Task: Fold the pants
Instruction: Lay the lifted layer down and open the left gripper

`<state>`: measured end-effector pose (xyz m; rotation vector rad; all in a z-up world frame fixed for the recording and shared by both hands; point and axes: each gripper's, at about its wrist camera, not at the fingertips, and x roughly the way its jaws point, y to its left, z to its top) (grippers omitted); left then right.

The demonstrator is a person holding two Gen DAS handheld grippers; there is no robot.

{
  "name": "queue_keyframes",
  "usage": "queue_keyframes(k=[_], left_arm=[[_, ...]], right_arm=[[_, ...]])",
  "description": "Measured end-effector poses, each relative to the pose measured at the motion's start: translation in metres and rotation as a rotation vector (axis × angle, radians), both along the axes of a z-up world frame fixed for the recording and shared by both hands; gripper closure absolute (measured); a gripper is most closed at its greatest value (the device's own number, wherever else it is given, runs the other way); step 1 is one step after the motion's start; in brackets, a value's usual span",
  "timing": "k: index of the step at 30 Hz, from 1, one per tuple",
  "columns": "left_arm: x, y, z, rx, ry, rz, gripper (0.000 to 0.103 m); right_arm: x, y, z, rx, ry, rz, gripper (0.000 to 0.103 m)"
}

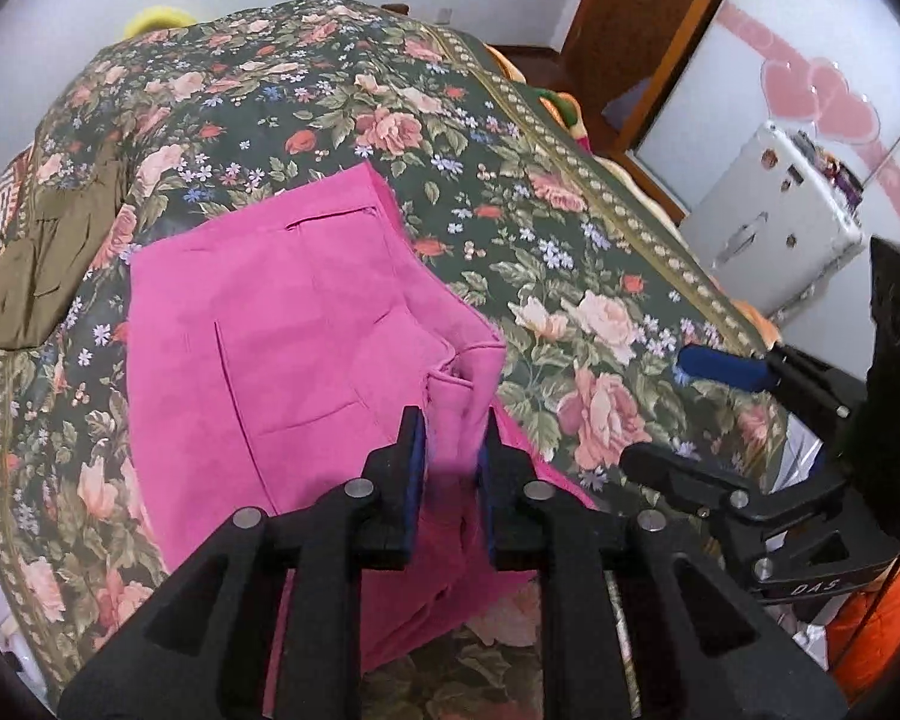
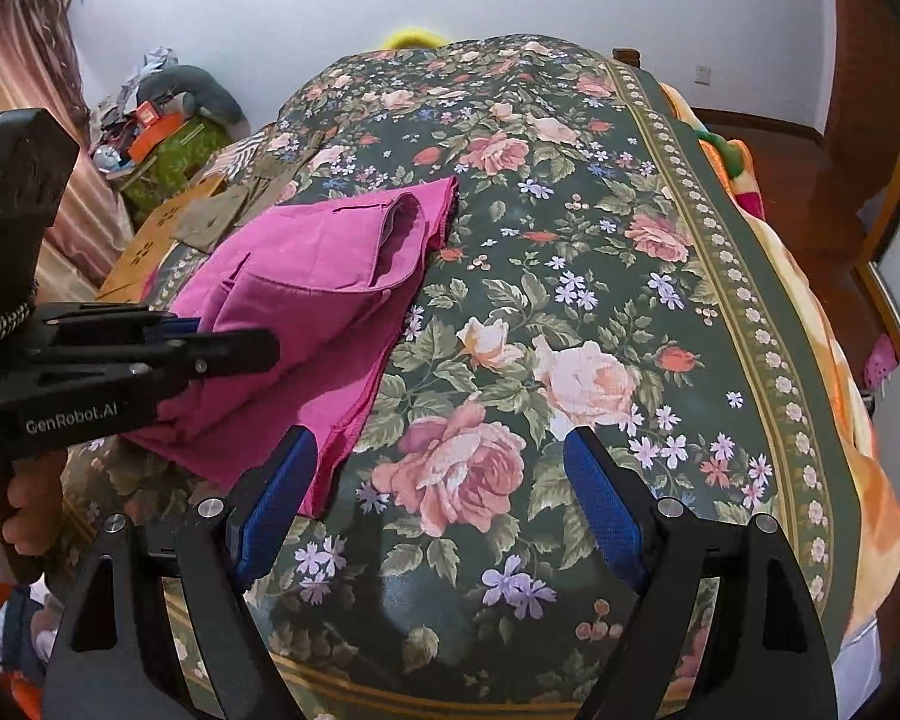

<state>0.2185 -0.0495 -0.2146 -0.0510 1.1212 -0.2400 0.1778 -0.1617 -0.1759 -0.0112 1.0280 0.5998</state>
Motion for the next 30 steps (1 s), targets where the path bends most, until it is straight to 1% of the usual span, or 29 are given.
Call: queue_keyframes(k=[1,2,3,4,7,10,12,14,16,19,22,24,26,28,30], left_arm=[[0.000,0.000,0.001,0.009,0.006,-0.008,0.064],[0.000,0.001,0.003,0.013,0.007,-0.008,0.055],[-0.002,0.005,0.007,0.008,-0.005,-0.001,0.042],[-0.003,0.008,0.011,0.004,-0.020,0.006,0.037],[-0.003,0.025,0.028,0.016,-0.067,0.037,0.035],[0.006,0.052,0.041,0.063,-0.114,0.097,0.029],[0.016,0.067,0.045,0.102,-0.127,0.127,0.029],[0.032,0.085,0.042,0.129,-0.115,0.137,0.025],[0.050,0.100,0.035,0.139,-0.082,0.130,0.024],[0.075,0.117,0.022,0.204,-0.054,0.148,0.024],[0.098,0.126,0.007,0.250,-0.031,0.151,0.024],[0.111,0.130,-0.002,0.261,-0.020,0.145,0.024],[0.126,0.130,-0.012,0.281,-0.011,0.131,0.024],[0.139,0.129,-0.026,0.323,0.006,0.119,0.024],[0.146,0.128,-0.043,0.383,0.027,0.113,0.022]], right_arm=[[0.000,0.000,0.001,0.001,-0.003,-0.003,0.021],[0.000,0.000,0.003,0.003,-0.005,-0.006,0.021],[0.000,0.000,0.004,0.007,-0.009,-0.009,0.021],[0.001,0.000,0.005,0.010,-0.013,-0.011,0.021],[0.005,0.002,0.010,0.014,-0.027,-0.020,0.021],[0.011,0.009,0.014,0.030,-0.032,-0.028,0.021],[0.015,0.016,0.017,0.045,-0.035,-0.024,0.021],[0.017,0.024,0.017,0.055,-0.035,-0.013,0.021],[0.020,0.033,0.015,0.060,-0.028,-0.003,0.021],[0.021,0.047,0.007,0.048,-0.014,0.019,0.021],[0.018,0.057,-0.010,0.004,0.010,0.051,0.021],[0.015,0.060,-0.022,-0.032,0.024,0.067,0.021],[0.010,0.055,-0.027,-0.015,0.010,0.074,0.021],[0.010,0.052,-0.027,-0.017,0.011,0.086,0.021],[0.010,0.052,-0.028,-0.035,0.000,0.097,0.021]])
